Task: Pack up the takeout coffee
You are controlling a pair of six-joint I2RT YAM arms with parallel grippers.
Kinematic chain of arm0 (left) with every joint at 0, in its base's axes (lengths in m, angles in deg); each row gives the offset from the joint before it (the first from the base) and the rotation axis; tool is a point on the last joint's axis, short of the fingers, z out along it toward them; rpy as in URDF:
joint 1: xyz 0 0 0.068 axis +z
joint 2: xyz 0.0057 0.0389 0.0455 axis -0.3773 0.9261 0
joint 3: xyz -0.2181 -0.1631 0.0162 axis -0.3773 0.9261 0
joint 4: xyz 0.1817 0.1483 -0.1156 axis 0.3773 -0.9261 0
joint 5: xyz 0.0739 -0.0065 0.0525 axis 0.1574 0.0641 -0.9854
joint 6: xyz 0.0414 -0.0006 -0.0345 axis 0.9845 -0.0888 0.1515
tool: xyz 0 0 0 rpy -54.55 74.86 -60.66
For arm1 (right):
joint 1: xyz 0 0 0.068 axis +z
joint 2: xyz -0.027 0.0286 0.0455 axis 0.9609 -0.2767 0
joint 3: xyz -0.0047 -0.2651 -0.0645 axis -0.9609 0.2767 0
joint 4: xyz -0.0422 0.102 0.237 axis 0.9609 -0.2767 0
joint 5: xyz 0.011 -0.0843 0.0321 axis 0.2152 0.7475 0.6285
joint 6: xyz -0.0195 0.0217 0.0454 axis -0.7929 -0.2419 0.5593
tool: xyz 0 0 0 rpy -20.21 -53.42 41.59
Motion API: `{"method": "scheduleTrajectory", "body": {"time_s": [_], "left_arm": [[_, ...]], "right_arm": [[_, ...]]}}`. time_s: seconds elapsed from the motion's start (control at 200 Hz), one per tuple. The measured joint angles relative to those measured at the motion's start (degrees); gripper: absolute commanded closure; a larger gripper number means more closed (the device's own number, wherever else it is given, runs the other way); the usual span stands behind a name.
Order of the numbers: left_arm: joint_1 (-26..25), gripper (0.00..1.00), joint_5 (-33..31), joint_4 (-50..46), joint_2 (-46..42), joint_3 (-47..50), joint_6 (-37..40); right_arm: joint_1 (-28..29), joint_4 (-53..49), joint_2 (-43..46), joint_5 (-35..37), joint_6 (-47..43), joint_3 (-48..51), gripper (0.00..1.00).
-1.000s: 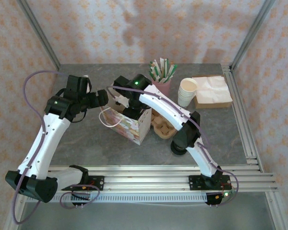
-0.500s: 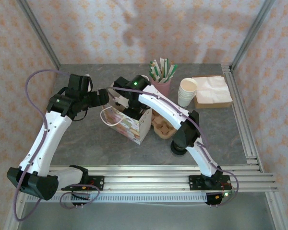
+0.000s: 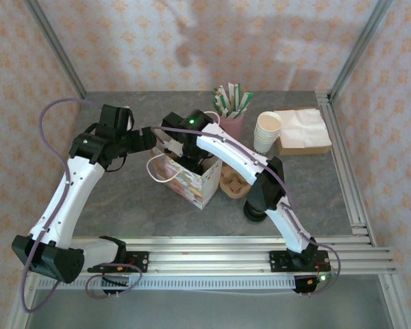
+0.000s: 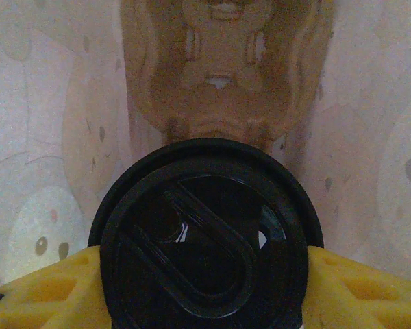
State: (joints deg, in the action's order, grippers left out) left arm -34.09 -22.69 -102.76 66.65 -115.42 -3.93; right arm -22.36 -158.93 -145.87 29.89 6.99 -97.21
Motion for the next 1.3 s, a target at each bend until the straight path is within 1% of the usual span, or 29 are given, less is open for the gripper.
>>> {"method": "scheduleTrajectory", "body": {"time_s": [0.355,0.621,0.926,1.196,1.301], "left_arm": [[0.09,0.06,0.0,0.0,1.25,0.02,0.42],[0.09,0.06,-0.7,0.0,1.9,0.17,0.44],[0.09,0.07,-1.77,0.0,3.13,0.39,0.44],[0.09,0.07,-1.81,0.02,3.13,0.39,0.44],[0.09,0.07,-1.97,0.02,3.13,0.39,0.46]], "right_arm": [[-0.04,2.47,0.42,-0.48,0.42,1.36,0.4],[-0.02,5.4,3.96,-0.61,0.7,5.2,0.4],[-0.04,13.33,10.82,-1.05,1.29,14.62,0.4],[-0.15,19.78,12.59,-2.19,1.95,21.35,0.41],[-0.28,21.24,13.16,-2.45,1.97,22.56,0.41]]}}
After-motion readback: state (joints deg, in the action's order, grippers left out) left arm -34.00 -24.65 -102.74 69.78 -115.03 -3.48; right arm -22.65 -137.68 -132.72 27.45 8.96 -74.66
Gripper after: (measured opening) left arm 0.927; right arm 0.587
